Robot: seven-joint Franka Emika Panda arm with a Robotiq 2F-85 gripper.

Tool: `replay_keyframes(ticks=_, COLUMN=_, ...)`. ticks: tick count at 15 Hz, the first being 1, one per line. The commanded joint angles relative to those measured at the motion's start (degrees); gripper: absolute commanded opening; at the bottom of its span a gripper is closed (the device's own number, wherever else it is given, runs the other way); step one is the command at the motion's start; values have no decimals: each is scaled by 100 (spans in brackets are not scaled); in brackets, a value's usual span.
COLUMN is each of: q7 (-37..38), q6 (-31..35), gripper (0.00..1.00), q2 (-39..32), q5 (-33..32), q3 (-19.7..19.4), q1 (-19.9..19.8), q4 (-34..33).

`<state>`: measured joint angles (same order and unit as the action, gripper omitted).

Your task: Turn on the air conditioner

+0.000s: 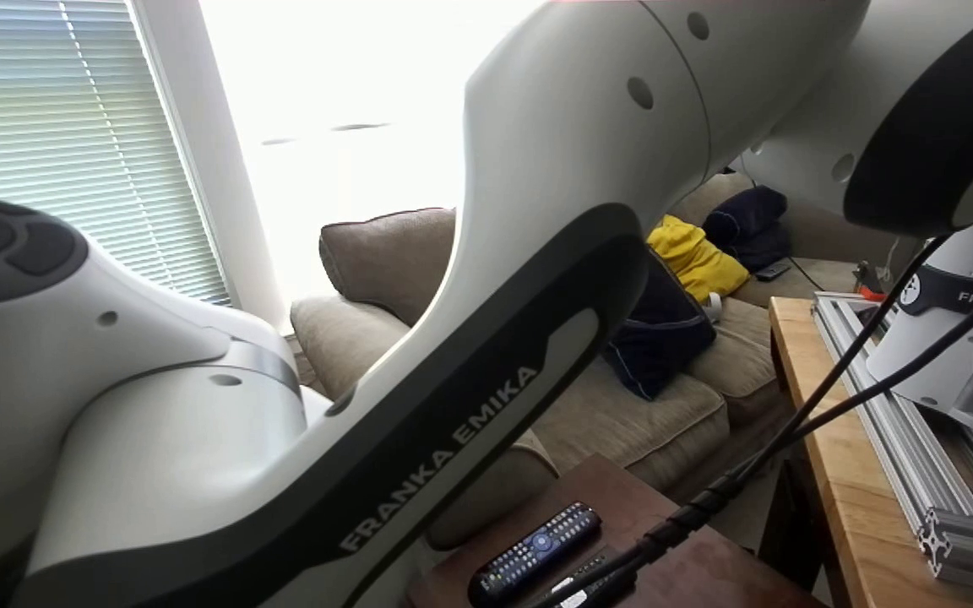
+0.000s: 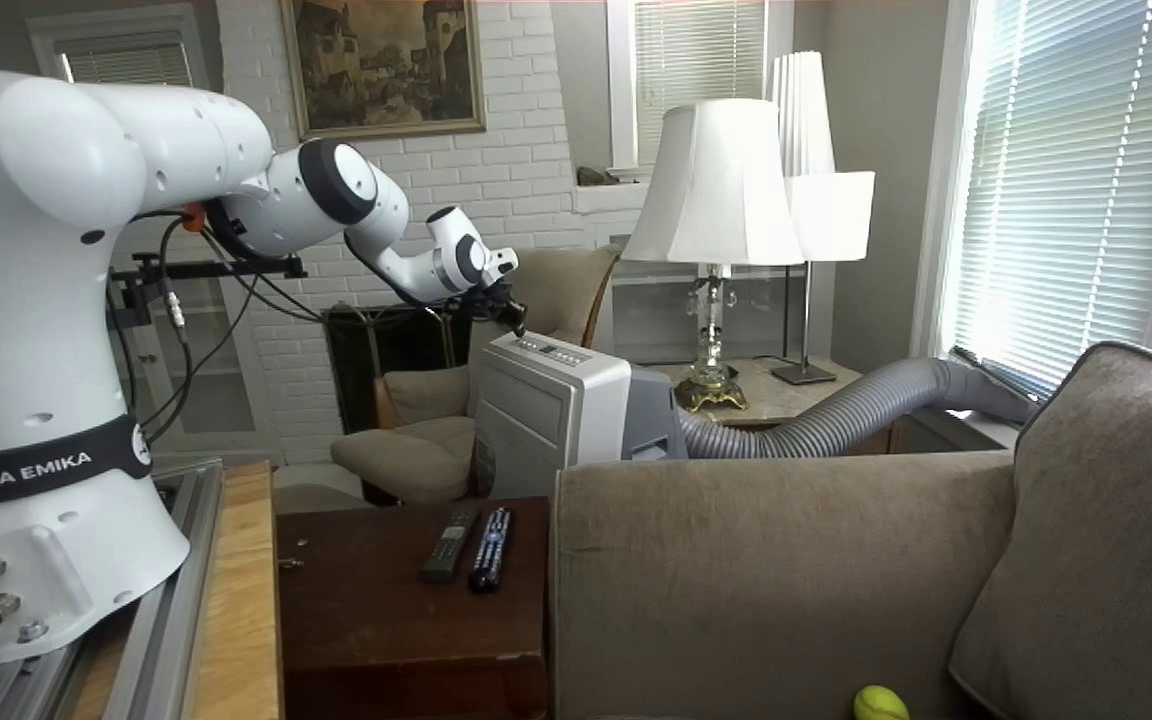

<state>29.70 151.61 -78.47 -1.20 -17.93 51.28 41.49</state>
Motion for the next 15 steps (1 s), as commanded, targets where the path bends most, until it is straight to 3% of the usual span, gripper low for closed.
replay_keyframes(ticks=1, q7=71, q6=-292, gripper=0, q2=-68, q5=27, q3=6, q1=2, q4=-208)
replay_keyframes(ticks=11, q7=7, q6=-645, gripper=0, q2=-145, q5=14, q3=37, q1=36, q4=-233)
replay_keyframes(ticks=15, q7=-33, q6=-383, gripper=0, q2=-138, q5=148, q3=210, q1=-62, q4=-422)
